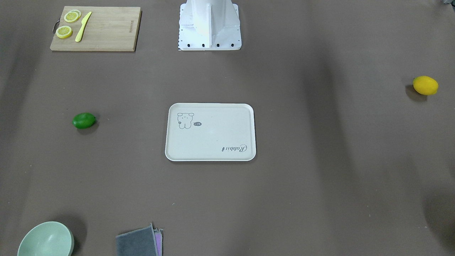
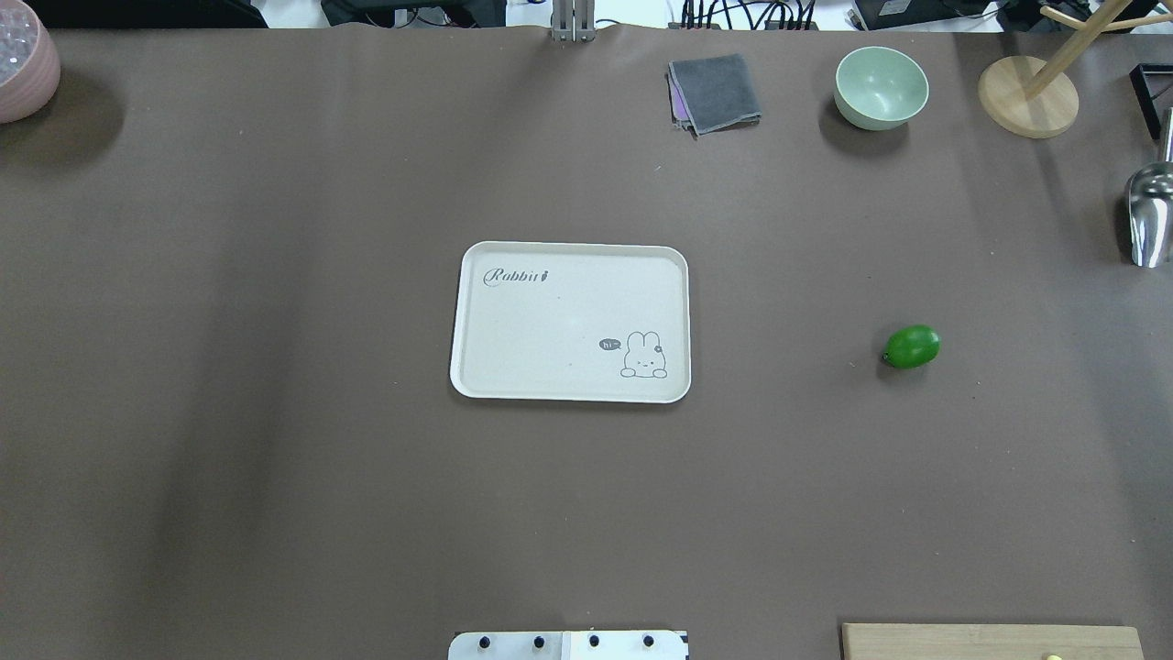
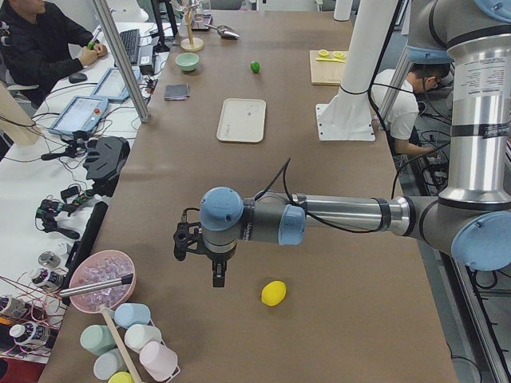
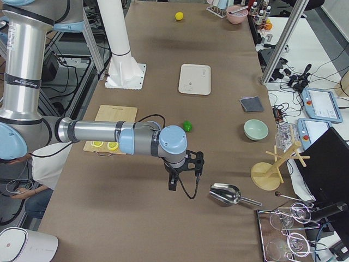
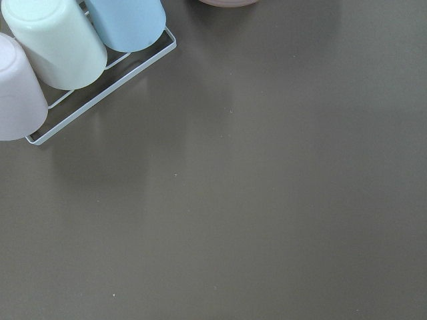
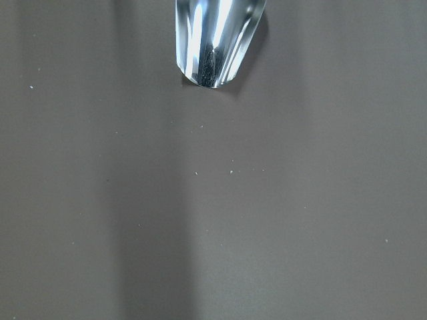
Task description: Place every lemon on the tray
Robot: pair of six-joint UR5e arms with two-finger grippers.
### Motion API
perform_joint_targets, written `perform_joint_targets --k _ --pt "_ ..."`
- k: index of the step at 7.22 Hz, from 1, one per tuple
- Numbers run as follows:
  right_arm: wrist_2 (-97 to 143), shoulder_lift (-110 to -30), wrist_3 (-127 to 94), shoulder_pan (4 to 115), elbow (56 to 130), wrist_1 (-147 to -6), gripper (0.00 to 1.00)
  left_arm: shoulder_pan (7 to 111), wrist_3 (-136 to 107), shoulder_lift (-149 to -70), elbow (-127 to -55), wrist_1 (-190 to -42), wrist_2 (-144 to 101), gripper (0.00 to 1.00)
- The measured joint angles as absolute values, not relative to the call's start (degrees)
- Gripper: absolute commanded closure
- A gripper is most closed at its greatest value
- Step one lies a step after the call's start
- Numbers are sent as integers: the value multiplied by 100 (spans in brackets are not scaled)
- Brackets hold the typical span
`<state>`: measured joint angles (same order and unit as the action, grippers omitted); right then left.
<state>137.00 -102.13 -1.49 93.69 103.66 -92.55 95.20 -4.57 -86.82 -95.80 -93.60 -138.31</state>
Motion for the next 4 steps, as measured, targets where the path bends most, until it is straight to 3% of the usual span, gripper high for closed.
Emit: perform_joint_targets --k 4 --pt "13666 -10193 -125 9369 10384 -9253 0 9519 -463 -8702 -9626 -9390 -13835 2"
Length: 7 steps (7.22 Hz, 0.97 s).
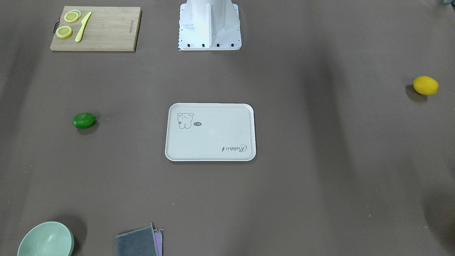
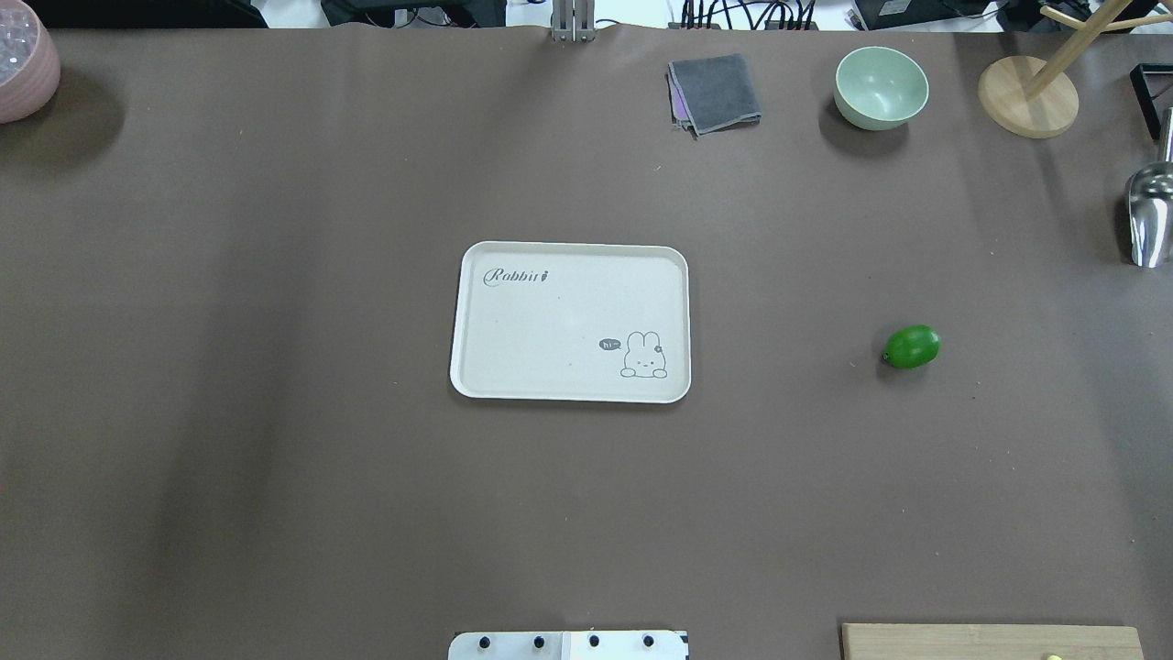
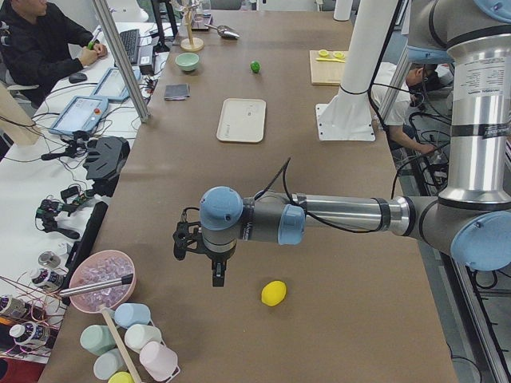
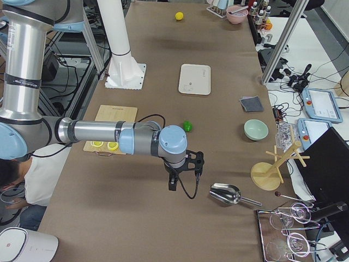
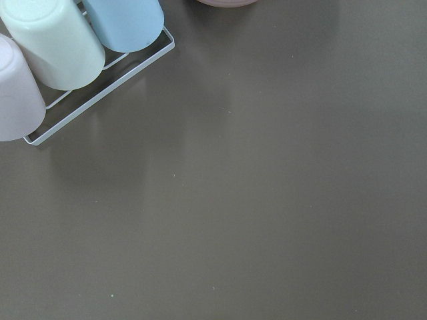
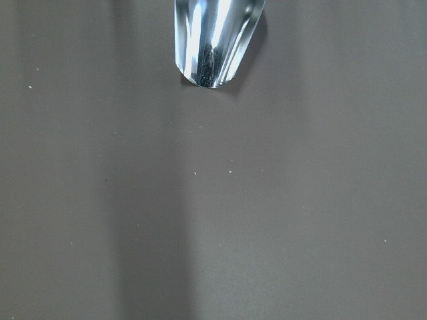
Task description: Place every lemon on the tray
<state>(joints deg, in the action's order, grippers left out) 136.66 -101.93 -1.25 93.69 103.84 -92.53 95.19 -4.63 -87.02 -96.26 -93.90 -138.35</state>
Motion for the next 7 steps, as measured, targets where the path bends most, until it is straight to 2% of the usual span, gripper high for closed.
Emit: perform_joint_targets --k 7 --pt "13658 -9801 -172 9019 10437 -9245 0 9459 -827 -8871 -9496 -10229 -13869 2"
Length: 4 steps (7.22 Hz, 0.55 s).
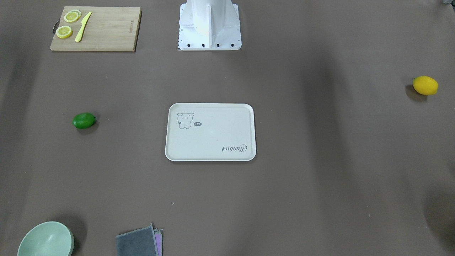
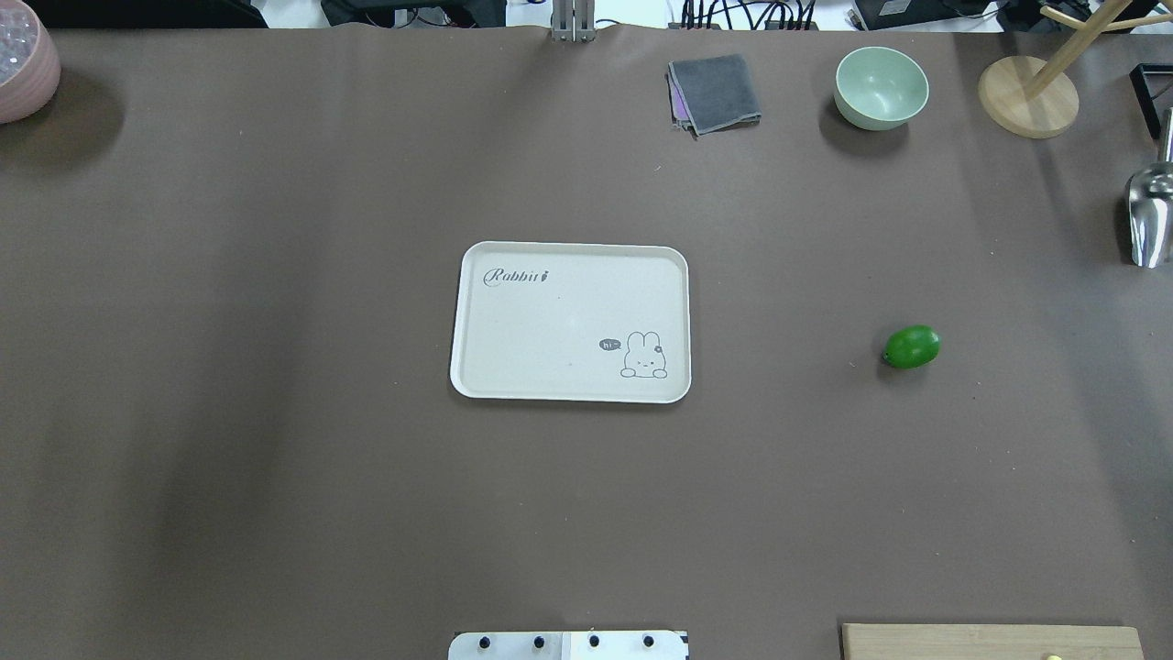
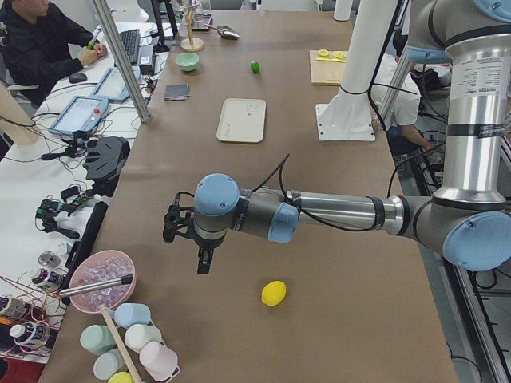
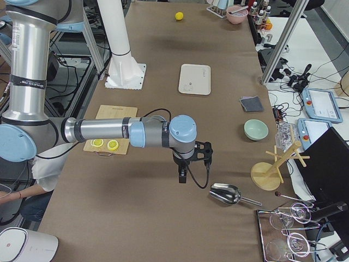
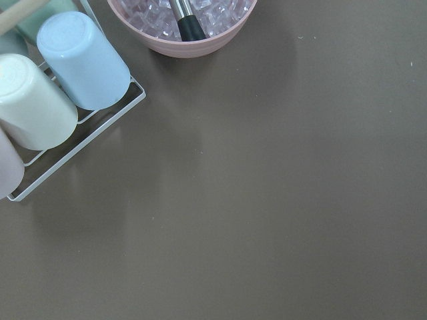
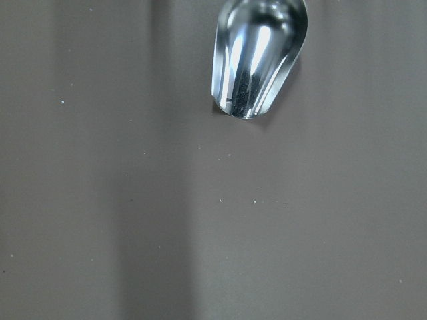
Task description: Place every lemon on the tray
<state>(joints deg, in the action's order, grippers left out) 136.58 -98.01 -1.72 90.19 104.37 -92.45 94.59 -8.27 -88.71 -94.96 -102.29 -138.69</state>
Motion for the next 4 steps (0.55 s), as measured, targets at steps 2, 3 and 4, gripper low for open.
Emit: perform_joint_targets --k 2,3,4 --pt "13871 -9438 -249 8448 10433 -9226 0 9445 -1132 -8742 -9259 -10663 -13842 2" --pt "13884 -9335 -464 8207 10436 -9086 0 9442 -1484 -8549 -9097 -11145 -13794 2" --pt "13864 -9246 -832 8020 10438 -8839 0 9440 -1934 -8267 -8998 -11675 -13691 2"
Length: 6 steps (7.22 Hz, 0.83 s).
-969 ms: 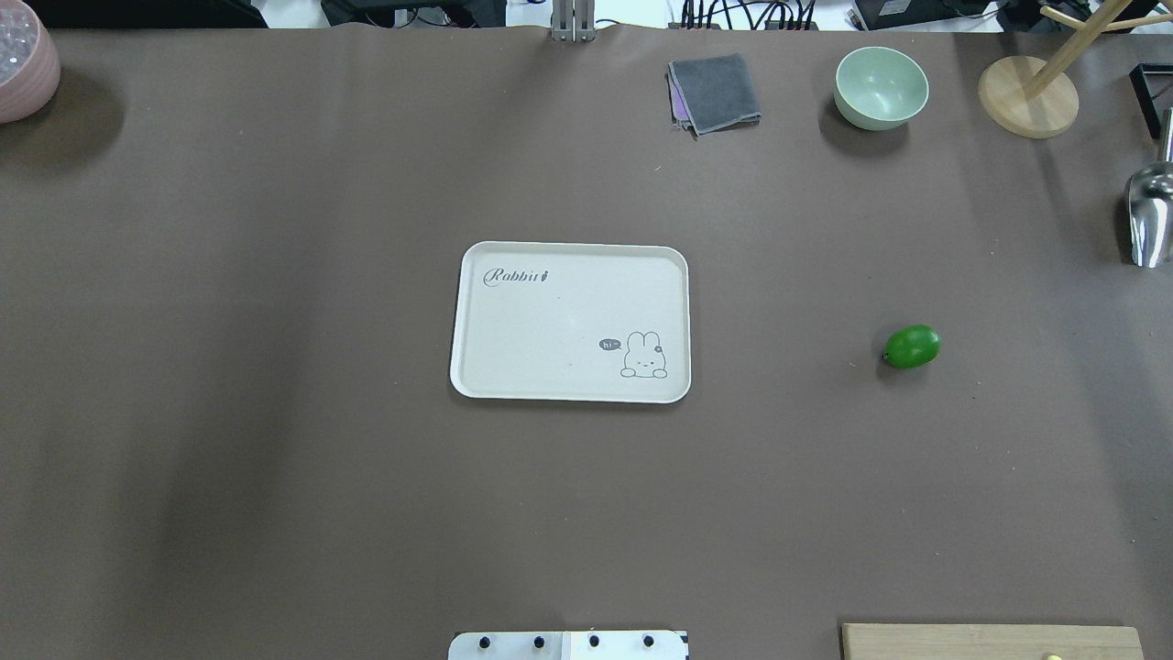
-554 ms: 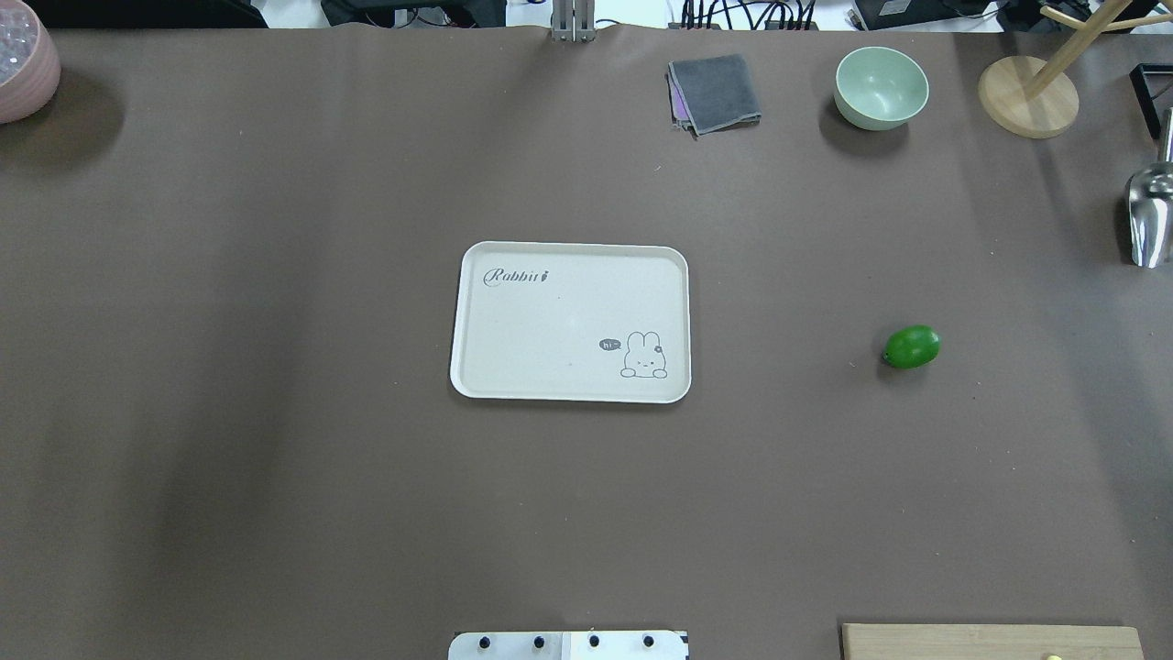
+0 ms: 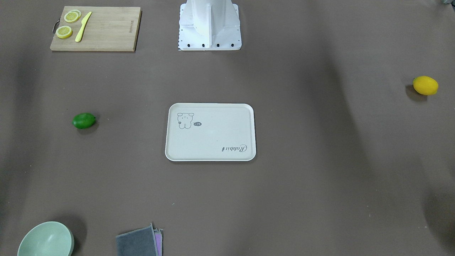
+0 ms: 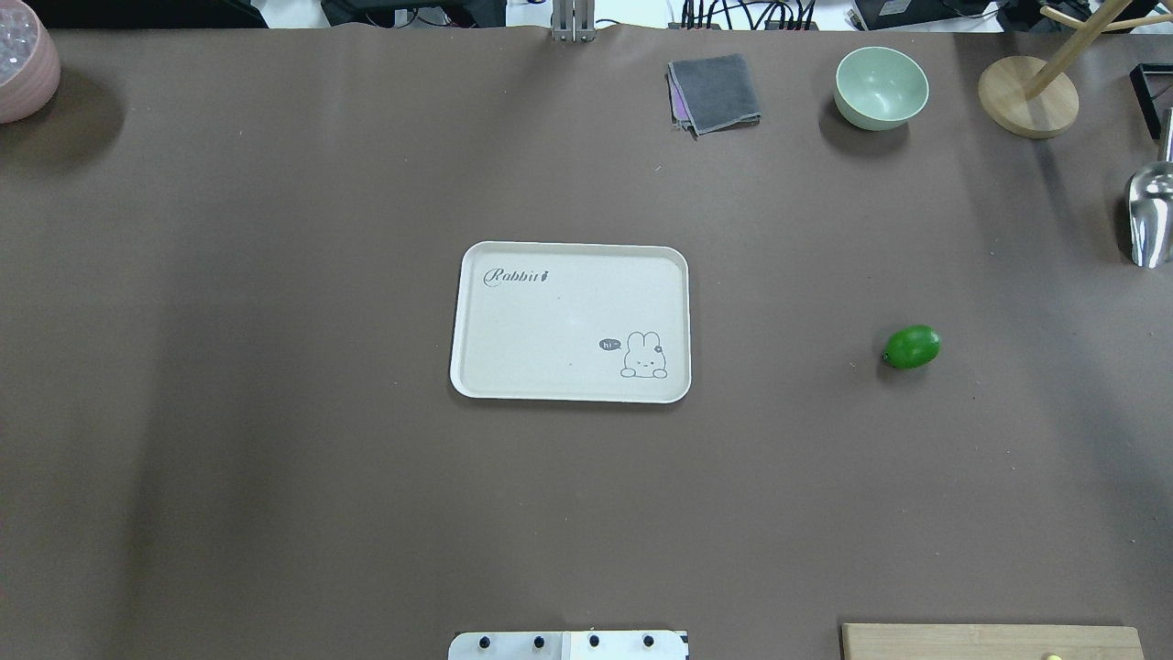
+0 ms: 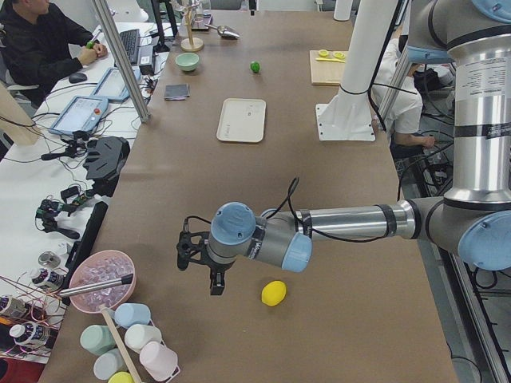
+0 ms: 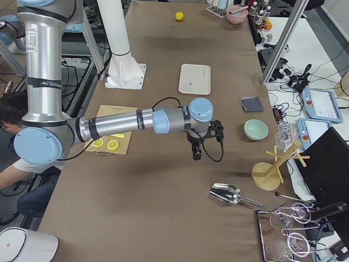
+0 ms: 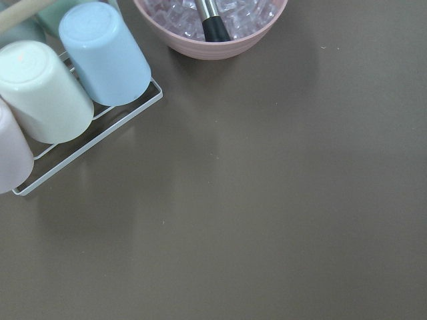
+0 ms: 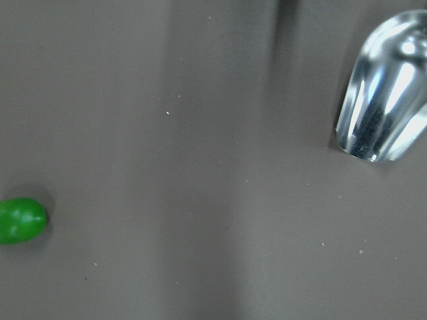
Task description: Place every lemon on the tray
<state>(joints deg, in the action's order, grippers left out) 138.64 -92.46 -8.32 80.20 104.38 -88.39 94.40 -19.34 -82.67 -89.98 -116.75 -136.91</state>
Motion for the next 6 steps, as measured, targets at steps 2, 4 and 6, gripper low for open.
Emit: perform_joint_targets --k 2,4,6 --pt "13752 -9057 -1768 7595 10448 -8298 0 9440 -2902 -7626 -8956 -12520 -13560 2" --pt "13667 -8819 -2203 7304 10462 -8120 0 9439 -3457 -7140 -8931 -12979 -13538 2" --pt "13652 -8615 -2361 7172 10467 -8092 0 9427 -4016 -6720 -8848 -13551 -13537 2"
